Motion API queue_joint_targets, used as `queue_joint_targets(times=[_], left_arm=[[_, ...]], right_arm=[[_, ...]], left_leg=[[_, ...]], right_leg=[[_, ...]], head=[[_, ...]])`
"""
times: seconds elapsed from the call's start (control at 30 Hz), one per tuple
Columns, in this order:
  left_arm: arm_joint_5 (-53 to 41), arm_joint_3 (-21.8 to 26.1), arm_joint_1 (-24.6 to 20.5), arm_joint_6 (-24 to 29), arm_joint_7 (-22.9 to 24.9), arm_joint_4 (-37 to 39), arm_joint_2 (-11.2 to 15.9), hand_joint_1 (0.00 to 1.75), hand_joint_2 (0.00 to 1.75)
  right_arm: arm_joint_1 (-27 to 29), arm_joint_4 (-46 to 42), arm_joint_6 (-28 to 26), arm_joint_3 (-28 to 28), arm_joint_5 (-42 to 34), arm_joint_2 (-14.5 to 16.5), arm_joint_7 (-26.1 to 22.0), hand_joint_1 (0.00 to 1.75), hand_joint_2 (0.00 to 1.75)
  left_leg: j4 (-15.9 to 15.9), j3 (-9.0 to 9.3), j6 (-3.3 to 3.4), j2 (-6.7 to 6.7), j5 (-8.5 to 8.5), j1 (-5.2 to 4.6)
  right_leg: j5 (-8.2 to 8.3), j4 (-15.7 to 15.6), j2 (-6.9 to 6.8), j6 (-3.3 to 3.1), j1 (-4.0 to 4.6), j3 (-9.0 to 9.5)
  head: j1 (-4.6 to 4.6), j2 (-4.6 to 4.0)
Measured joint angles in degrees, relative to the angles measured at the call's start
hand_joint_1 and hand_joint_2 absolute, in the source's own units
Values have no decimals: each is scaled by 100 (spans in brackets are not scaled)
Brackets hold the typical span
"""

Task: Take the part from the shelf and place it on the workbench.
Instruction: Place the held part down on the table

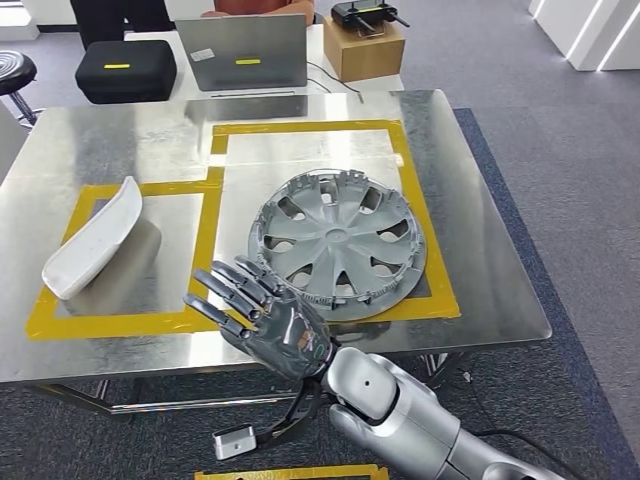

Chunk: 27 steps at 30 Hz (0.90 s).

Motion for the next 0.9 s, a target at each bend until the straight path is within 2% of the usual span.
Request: queue_joint_targets(times=[0.1,0.13,0.17,0.2,0.27,0.3,0.33,0.37,0.43,0.47,0.5,0.53,0.6,0.63,0.67,0.73,0.77,0.8,0.83,0.87,0.9], left_arm=[[17,0,-3,-1,-3,0,16,0,0],[25,-1,-5,-1,-4,0,18,0,0],[31,-1,-11,-1,-4,0,19,0,0],[35,-2,-16,-1,-4,0,19,0,0],[41,-4,-19,-1,-4,0,18,0,0],[45,-4,-14,-1,-4,0,17,0,0],[49,-4,-8,1,-4,0,17,0,0],[55,-4,-3,2,-4,0,16,0,0],[74,-5,-1,8,-4,-1,13,0,0],[83,-6,-4,13,-4,-2,13,0,0],[90,-7,-5,19,-4,-2,14,0,0],[93,-8,-4,24,-4,-3,16,0,0],[99,-13,10,33,-4,-3,17,0,0],[102,-19,19,39,-4,-3,17,0,0],[104,-28,28,45,-4,-3,17,0,0],[111,-54,36,57,-4,-2,15,0,0],[118,-68,38,61,-4,-2,15,0,0],[127,-81,40,65,-4,-2,14,0,0],[136,-91,43,69,-3,-2,14,0,0],[142,-97,45,72,-3,-2,12,0,0],[146,-99,47,75,-2,-2,11,0,0]], right_arm=[[-22,-5,-11,25,4,-1,27,0,175],[-30,-9,-16,28,6,-3,39,0,175],[-40,-14,-23,31,9,-6,51,0,175],[-45,-17,-28,33,11,-10,65,0,175],[-38,-17,-34,39,20,-23,87,0,175],[-25,-17,-34,43,27,-33,101,0,175],[-12,-17,-34,47,34,-44,110,0,175],[-5,-17,-34,51,43,-54,119,0,175],[-4,-17,-34,60,52,-63,134,0,175],[-5,-19,-34,64,56,-64,142,0,175],[-5,-21,-36,69,58,-66,151,0,175],[-5,-24,-37,72,59,-69,159,0,175],[-1,-30,-37,77,61,-75,170,0,175],[1,-31,-34,78,62,-75,175,0,175],[2,-32,-31,79,62,-75,182,0,175],[5,-34,-26,80,63,-75,202,0,175],[10,-34,-23,81,63,-76,213,0,175],[18,-34,-20,81,63,-77,222,0,175],[28,-34,-17,82,63,-77,228,0,175],[36,-34,-14,82,63,-77,233,0,175],[41,-35,-11,82,63,-77,240,0,175]], left_leg=[[-37,13,93,-1,53,-4],[-104,33,118,4,106,12],[-170,47,144,9,156,30],[-223,51,161,15,199,48],[-234,16,167,17,232,46],[-228,-5,156,17,243,49],[-219,-25,139,17,256,55],[-205,-47,120,16,267,67],[-148,-99,58,8,276,102],[-110,-133,13,-1,278,110],[-71,-162,-36,-12,284,107],[-43,-190,-82,-23,297,100],[-18,-232,-159,-35,336,102],[11,-260,-188,-34,297,113],[116,-308,-212,-29,176,121],[663,-487,-239,-19,-298,126],[1055,-594,-244,-17,-557,124],[1395,-667,-242,-17,-737,122],[1587,-663,-228,-17,-806,119],[1570,-562,-203,-18,-762,113],[1340,-361,-166,-18,-633,102]], right_leg=[[41,-41,-5,78,-18,11],[7,-26,10,99,-15,-4],[-99,72,36,113,-13,-54],[-271,295,66,121,-13,-153],[-675,1020,107,138,-22,-437],[-796,1341,111,152,-31,-551],[-814,1485,111,169,-43,-583],[-726,1403,110,188,-61,-502],[-431,673,112,242,-110,-61],[-323,332,135,241,-119,155],[-278,108,157,228,-125,290],[-291,35,182,193,-119,332],[-265,70,197,82,-109,283],[-245,79,190,23,-106,246],[-209,81,178,-35,-106,204],[-124,78,148,-124,-91,99],[-79,79,135,-149,-74,41],[-34,81,123,-161,-53,-20],[12,84,113,-168,-32,-82],[57,85,108,-170,-12,-140],[101,86,106,-168,6,-194]], head=[[-4,0],[-1,0],[8,0],[18,0],[34,0],[37,0],[35,0],[34,0],[36,0],[46,1],[56,1],[60,2],[56,1],[41,1],[25,0],[-18,1],[-31,0],[-38,0],[-39,0],[-39,0],[-39,0]])
